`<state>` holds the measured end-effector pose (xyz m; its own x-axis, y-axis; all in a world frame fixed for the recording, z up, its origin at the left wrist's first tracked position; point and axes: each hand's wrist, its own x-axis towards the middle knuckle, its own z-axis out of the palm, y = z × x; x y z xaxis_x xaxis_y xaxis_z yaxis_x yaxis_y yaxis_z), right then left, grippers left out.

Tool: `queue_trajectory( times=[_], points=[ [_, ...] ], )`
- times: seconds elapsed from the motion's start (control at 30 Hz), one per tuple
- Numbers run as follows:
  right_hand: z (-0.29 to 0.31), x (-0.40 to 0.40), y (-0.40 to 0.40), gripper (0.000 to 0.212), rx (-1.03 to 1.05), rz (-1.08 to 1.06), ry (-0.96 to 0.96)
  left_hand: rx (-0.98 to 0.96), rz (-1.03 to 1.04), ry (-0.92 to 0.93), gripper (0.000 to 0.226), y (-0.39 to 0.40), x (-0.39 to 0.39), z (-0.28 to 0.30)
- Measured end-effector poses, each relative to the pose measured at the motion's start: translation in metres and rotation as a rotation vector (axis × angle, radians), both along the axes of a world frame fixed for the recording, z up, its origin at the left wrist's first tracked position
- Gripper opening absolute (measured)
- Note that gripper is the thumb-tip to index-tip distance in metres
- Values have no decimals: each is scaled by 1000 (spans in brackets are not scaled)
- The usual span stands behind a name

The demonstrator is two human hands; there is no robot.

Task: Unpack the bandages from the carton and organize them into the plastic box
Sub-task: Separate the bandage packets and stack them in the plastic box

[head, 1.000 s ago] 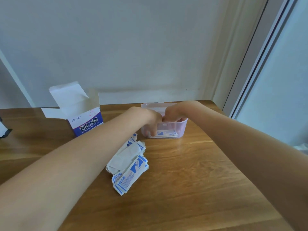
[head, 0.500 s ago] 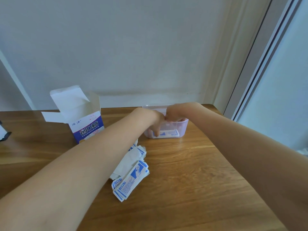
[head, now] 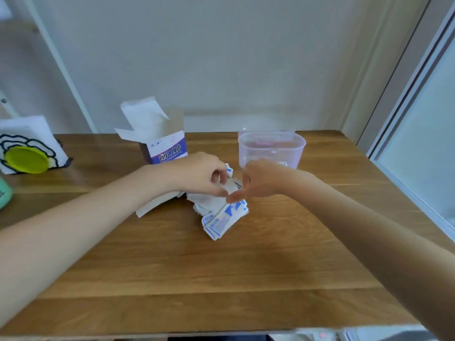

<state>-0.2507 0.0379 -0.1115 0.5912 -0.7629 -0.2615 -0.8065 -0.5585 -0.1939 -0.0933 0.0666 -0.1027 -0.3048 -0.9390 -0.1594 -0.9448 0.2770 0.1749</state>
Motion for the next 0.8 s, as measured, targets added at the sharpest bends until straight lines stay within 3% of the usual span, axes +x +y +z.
queue_trajectory(
  times=[0.13,0.2,0.3,0.4,0.53,0.67,0.8],
  points=[
    [-37,3,5,45,44,-27,-76,193,-19,24,50,19,-6,-25],
    [-39,3,4,35,74,-69,-189,153,-25,0,53,19,-6,-32],
    [-33,-4,-3,18,155,-253,-426,83,14,38,48,11,-5,-34],
    [-30,-14,-12,21,267,-430,-640,64,51,117,33,2,-4,-34],
    [-29,-21,-14,15,364,-491,-863,41,142,354,9,-3,-5,-31],
    [-22,-25,-12,3,463,-529,-1207,124,230,560,9,-4,-2,-28],
    [-14,-29,-18,8,399,-637,-1233,181,388,757,13,-4,3,-28]
  ],
)
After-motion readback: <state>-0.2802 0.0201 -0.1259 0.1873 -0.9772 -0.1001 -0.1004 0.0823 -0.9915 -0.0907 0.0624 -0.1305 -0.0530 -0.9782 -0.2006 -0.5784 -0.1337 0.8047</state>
